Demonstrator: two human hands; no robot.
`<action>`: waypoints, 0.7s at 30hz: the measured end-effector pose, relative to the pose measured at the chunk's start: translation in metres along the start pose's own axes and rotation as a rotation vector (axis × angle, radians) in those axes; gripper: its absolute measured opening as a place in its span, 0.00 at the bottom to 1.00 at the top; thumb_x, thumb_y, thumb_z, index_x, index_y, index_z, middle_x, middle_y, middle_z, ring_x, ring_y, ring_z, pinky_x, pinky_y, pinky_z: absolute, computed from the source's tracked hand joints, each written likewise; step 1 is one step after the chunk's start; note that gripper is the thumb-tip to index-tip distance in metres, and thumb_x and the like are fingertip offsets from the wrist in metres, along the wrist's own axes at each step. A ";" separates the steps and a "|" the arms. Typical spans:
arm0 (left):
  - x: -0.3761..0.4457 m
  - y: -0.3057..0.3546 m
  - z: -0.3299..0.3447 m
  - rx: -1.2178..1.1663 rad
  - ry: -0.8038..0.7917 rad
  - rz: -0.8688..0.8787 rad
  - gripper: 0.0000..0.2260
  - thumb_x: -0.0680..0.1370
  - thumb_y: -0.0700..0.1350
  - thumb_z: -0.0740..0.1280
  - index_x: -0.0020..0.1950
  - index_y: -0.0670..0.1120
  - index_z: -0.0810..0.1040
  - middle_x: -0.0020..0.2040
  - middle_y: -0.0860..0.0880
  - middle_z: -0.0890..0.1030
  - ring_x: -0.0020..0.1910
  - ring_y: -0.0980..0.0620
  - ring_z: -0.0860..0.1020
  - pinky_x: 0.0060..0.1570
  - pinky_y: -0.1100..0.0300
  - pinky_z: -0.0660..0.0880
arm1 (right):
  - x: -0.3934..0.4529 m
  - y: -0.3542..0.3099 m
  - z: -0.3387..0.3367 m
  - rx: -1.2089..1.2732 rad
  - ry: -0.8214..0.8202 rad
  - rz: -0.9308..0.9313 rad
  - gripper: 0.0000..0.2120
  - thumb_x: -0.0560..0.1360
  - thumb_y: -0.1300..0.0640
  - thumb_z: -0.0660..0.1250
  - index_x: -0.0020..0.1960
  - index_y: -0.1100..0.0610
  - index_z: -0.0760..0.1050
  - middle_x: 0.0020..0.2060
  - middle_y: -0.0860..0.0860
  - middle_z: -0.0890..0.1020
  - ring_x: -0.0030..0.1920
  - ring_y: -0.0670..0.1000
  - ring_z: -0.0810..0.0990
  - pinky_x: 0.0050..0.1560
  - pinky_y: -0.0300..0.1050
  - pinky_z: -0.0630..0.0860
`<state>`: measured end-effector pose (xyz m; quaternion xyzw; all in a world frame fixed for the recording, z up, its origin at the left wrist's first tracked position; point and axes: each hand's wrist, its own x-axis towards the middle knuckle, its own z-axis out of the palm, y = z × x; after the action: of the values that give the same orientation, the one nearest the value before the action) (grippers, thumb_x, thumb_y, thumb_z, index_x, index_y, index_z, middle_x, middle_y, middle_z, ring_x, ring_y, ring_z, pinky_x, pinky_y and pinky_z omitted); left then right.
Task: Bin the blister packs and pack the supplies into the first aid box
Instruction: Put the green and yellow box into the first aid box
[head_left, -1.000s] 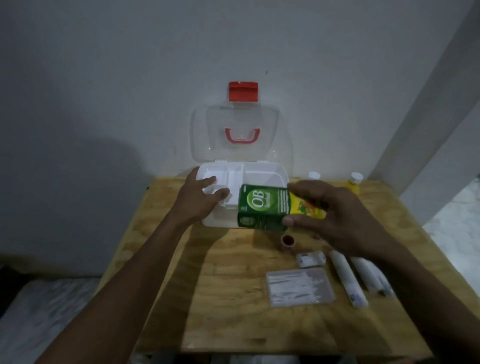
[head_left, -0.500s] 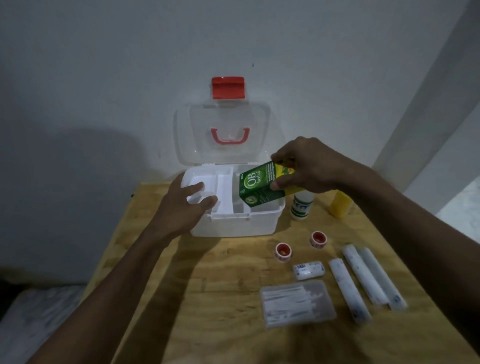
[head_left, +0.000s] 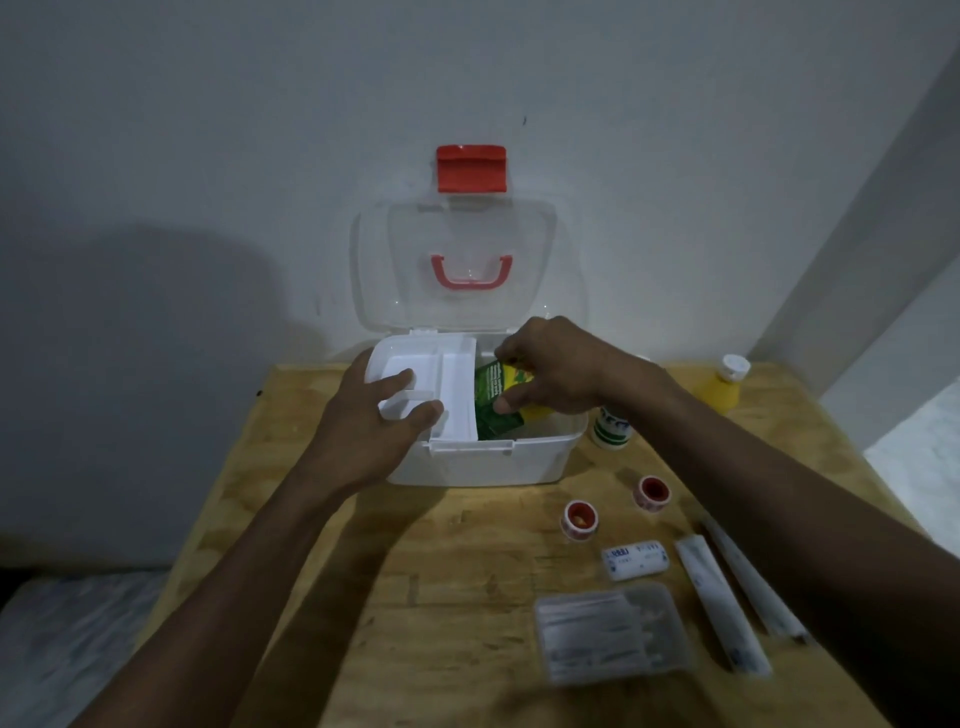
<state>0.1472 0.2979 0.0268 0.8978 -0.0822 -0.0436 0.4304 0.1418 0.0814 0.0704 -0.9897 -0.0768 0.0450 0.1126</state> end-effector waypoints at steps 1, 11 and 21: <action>0.000 0.001 0.000 -0.009 -0.001 0.002 0.28 0.75 0.56 0.70 0.73 0.54 0.68 0.77 0.53 0.62 0.71 0.47 0.67 0.66 0.49 0.69 | 0.001 0.001 0.003 0.021 -0.006 0.004 0.27 0.70 0.46 0.74 0.65 0.58 0.76 0.57 0.54 0.78 0.51 0.52 0.76 0.47 0.46 0.74; -0.002 0.004 -0.001 -0.016 -0.005 -0.002 0.27 0.75 0.55 0.70 0.73 0.53 0.68 0.78 0.53 0.61 0.72 0.47 0.66 0.67 0.49 0.69 | 0.010 -0.003 0.019 -0.125 -0.154 -0.019 0.24 0.70 0.51 0.75 0.64 0.55 0.76 0.57 0.53 0.81 0.53 0.53 0.78 0.55 0.49 0.77; -0.002 0.003 -0.001 -0.045 0.009 -0.003 0.27 0.74 0.54 0.72 0.72 0.52 0.69 0.76 0.52 0.64 0.70 0.46 0.69 0.65 0.48 0.71 | 0.006 -0.004 0.011 0.325 -0.093 0.124 0.22 0.77 0.62 0.64 0.71 0.56 0.69 0.67 0.55 0.76 0.63 0.55 0.76 0.62 0.51 0.76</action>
<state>0.1447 0.2972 0.0298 0.8881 -0.0778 -0.0419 0.4510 0.1463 0.0890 0.0606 -0.9581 -0.0123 0.1094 0.2645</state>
